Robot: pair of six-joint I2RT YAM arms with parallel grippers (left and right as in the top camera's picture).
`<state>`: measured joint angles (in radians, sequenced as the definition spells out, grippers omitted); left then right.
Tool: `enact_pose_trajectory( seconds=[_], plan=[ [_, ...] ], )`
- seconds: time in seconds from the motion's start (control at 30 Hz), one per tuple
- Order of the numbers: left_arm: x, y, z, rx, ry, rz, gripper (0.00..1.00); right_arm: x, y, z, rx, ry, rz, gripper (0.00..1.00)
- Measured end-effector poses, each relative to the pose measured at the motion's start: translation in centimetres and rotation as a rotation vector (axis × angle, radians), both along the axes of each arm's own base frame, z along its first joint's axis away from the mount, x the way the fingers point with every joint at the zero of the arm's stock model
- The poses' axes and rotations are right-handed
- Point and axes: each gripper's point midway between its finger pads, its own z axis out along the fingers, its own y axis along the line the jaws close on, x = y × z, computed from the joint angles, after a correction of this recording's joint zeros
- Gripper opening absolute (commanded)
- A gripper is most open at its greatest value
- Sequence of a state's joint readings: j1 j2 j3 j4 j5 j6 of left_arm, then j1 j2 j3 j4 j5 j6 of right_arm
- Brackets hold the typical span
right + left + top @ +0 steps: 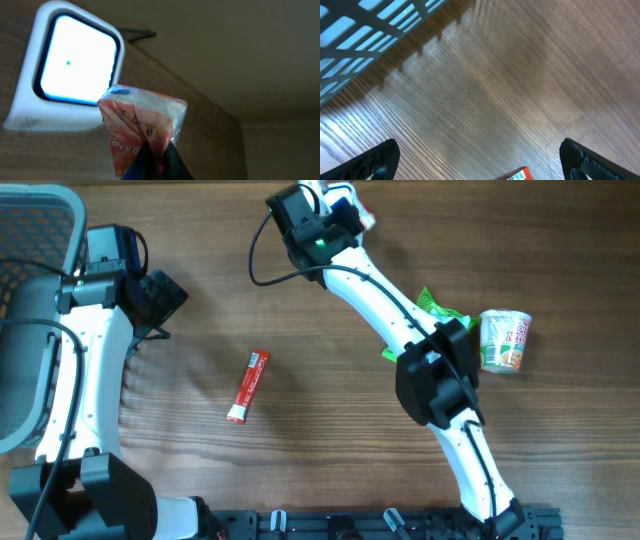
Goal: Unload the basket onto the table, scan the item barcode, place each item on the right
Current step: 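Lower the red Bellone pack beside the green bags and release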
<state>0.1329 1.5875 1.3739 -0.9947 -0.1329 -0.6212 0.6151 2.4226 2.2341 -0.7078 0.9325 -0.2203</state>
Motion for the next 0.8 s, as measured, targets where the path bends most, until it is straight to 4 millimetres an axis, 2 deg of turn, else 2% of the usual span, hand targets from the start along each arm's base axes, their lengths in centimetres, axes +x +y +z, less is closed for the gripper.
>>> enact_pose_trajectory(
  seconds=[0.03,0.17,0.2,0.23,0.27,0.33,0.37,0.4,0.43,0.5,0.57,0.6,0.67,0.7,0.73,0.77,0.8],
  plan=[
    [0.0,0.0,0.0,0.001,0.000,0.000,1.00,-1.5,-0.6,0.8,0.038,0.050,-0.007,0.04],
    [0.0,0.0,0.0,0.000,0.000,0.000,1.00,-8.6,-3.4,7.7,0.260,0.195,-0.013,0.04],
    [0.0,0.0,0.0,0.000,0.000,0.000,1.00,-12.0,-5.1,10.1,0.351,0.270,-0.019,0.04],
    [0.0,0.0,0.0,0.000,0.000,0.000,1.00,-14.5,-6.8,11.7,0.425,0.327,-0.030,0.04],
    [0.0,0.0,0.0,0.000,-0.001,0.000,1.00,-16.4,-8.0,11.7,0.477,0.409,-0.052,0.04],
    [0.0,0.0,0.0,0.000,0.000,0.000,1.00,-18.1,-9.1,10.5,0.532,0.516,-0.094,0.04],
    [0.0,0.0,0.0,0.001,-0.001,0.000,1.00,-18.5,-9.4,9.0,0.565,0.571,-0.121,0.04],
    [0.0,0.0,0.0,0.000,-0.001,0.000,1.00,-19.0,-9.7,6.9,0.572,0.642,-0.160,0.04],
    [0.0,0.0,0.0,0.001,-0.001,0.000,1.00,-20.0,-10.4,3.3,0.550,0.746,-0.228,0.05],
    [0.0,0.0,0.0,0.000,-0.001,0.000,1.00,-20.2,-10.8,0.5,0.545,0.781,-0.284,0.04],
    [0.0,0.0,0.0,0.000,-0.001,0.000,1.00,-21.4,-11.8,-3.8,0.517,0.832,-0.350,0.04],
    [0.0,0.0,0.0,0.000,0.000,0.000,1.00,-21.8,-12.2,-5.2,0.504,0.845,-0.371,0.05],
    [0.0,0.0,0.0,0.000,-0.001,0.000,1.00,-22.6,-13.1,-7.1,0.469,0.857,-0.417,0.26],
    [0.0,0.0,0.0,0.000,-0.001,0.000,1.00,-22.8,-13.5,-7.7,0.450,0.852,-0.430,0.33],
    [0.0,0.0,0.0,0.000,-0.001,0.000,1.00,-22.9,-13.9,-8.2,0.437,0.839,-0.450,0.43],
    [0.0,0.0,0.0,0.000,-0.001,0.000,1.00,-23.0,-14.3,-8.5,0.430,0.831,-0.466,0.63],
    [0.0,0.0,0.0,0.000,-0.001,0.000,1.00,-23.0,-14.5,-8.7,0.422,0.828,-0.471,0.69]
  ],
)
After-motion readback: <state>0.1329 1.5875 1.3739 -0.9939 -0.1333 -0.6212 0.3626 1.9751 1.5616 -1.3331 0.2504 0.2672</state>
